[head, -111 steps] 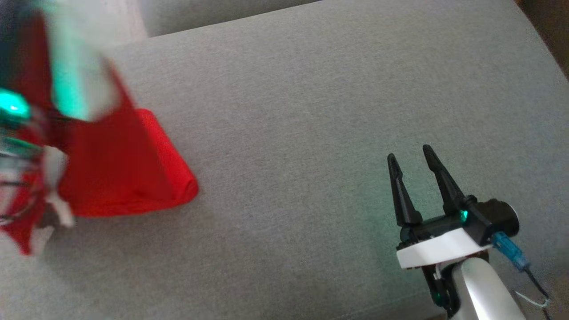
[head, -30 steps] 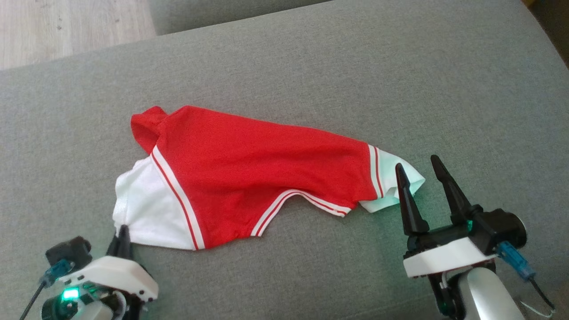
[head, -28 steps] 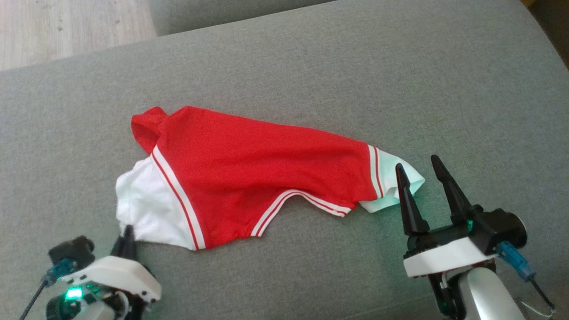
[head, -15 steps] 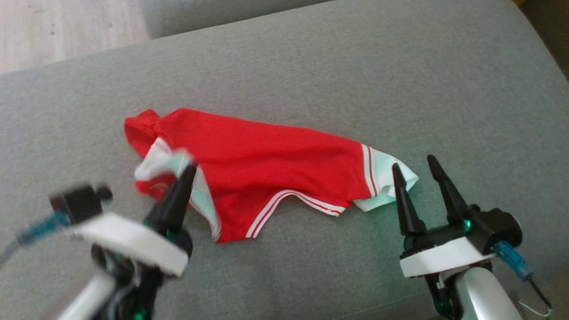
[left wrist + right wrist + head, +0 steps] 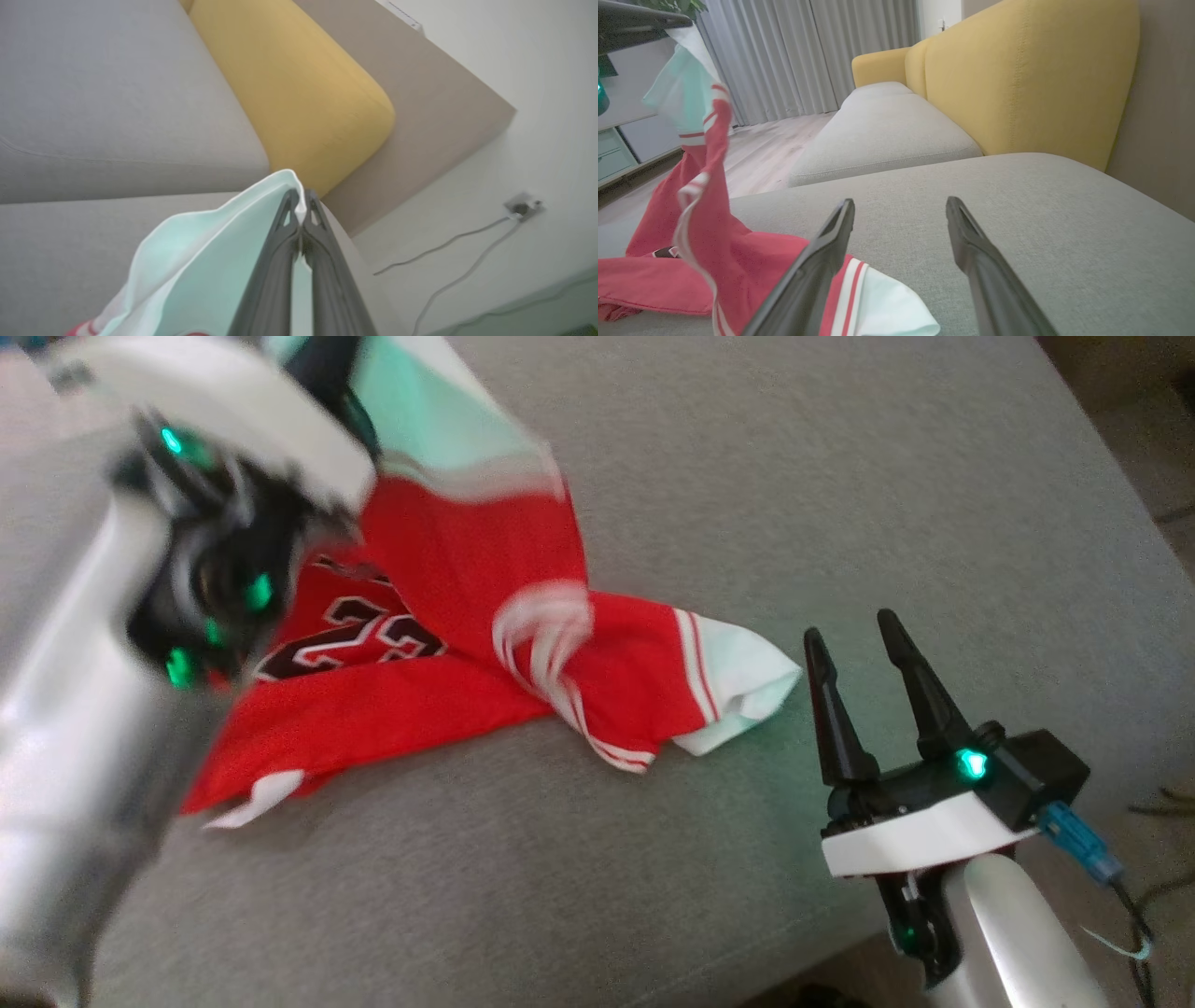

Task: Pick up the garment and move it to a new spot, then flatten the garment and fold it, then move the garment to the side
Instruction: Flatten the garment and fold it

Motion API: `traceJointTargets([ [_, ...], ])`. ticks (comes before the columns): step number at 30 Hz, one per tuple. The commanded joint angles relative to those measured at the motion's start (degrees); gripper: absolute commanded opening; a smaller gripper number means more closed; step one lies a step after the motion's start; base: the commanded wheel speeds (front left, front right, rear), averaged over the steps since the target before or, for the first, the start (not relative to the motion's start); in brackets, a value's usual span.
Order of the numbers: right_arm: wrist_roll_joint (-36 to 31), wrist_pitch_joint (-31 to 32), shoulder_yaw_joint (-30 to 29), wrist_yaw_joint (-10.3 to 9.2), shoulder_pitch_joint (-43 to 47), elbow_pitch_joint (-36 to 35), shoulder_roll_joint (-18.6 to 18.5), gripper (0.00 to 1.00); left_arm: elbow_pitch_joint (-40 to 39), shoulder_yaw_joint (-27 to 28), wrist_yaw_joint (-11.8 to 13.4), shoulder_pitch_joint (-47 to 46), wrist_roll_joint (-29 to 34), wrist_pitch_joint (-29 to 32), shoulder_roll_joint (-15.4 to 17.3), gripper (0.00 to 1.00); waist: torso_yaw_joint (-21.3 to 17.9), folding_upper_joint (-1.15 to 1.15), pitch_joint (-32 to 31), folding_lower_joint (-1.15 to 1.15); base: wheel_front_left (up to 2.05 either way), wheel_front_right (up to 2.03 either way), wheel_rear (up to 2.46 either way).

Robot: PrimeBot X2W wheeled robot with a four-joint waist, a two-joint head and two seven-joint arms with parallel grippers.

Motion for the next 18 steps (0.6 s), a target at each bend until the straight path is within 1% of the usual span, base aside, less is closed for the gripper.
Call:
traceJointTargets([
  [1, 0.54, -0.37, 1.44, 0.44, -1.36, -2.08, -0.18, 1.00, 1.49, 1.72, -0.56, -4.45, 2.56, -1.03, 1.55, 0.00, -2.54, 0.00, 1.66, -0.01, 0.00, 0.00, 0.00],
  [3, 1.04, -0.37, 1.70, 0.44, -1.56, -2.30, -0.18, 1.00, 7.82, 1.55, -1.50, -8.06, 5.84, -4.17, 0.69, 0.00, -3.89, 0.00, 2.16, -0.01, 0.00, 0.00, 0.00],
  [5, 1.43, -0.37, 1.98, 0.44, -1.56, -2.43, -0.18, 1.00, 13.37, 1.35, -3.14, -11.11, 9.22, -8.20, 0.18, 0.00, -5.05, 0.00, 2.52, -0.01, 0.00, 0.00, 0.00],
  [7, 1.65, -0.37, 2.27, 0.44, -1.45, -2.40, -0.18, 1.00, 18.48, 2.25, -4.76, -13.13, 10.70, -12.54, -0.93, 0.00, -6.02, 0.00, 2.68, -0.01, 0.00, 0.00, 0.00],
  [10, 1.84, -0.37, 2.43, 0.44, -1.14, -2.30, -0.18, 1.00, 24.98, 2.61, -7.34, -15.41, 12.98, -17.93, -1.72, 0.00, -6.97, 0.00, 2.64, -0.01, 0.00, 0.00, 0.00],
  [12, 1.86, -0.37, 2.31, 0.44, -0.93, -2.32, -0.18, 1.00, 28.70, 2.89, -8.52, -16.59, 13.98, -21.02, -2.37, 0.00, -7.11, 0.00, 2.59, -0.01, 0.00, 0.00, 0.00],
  [13, 1.84, -0.37, 2.23, 0.44, -0.83, -2.31, -0.18, 1.00, 30.51, 2.83, -9.01, -16.98, 14.31, -21.87, -2.60, 0.28, -7.10, 0.00, 2.54, -0.01, 0.00, 0.00, 0.00],
  [14, 1.81, -0.37, 2.17, 0.44, -0.73, -2.29, -0.18, 1.00, 32.17, 2.59, -9.53, -17.16, 14.47, -22.11, -2.78, 0.82, -7.06, 0.00, 2.48, -0.01, 0.00, 0.00, 0.00],
  [15, 1.76, -0.37, 2.06, 0.44, -0.61, -2.27, -0.18, 1.00, 33.69, 2.35, -10.06, -17.18, 14.52, -22.19, -2.94, 1.00, -6.91, 0.00, 2.35, -0.01, 0.00, 0.00, 0.00],
  [18, 1.50, -0.37, 1.72, 0.44, -0.27, -2.23, -0.18, 1.00, 36.93, -0.09, -12.09, -16.96, 16.59, -22.05, -2.19, 1.00, -6.05, 0.00, 1.87, -0.01, 0.00, 0.00, 0.00],
])
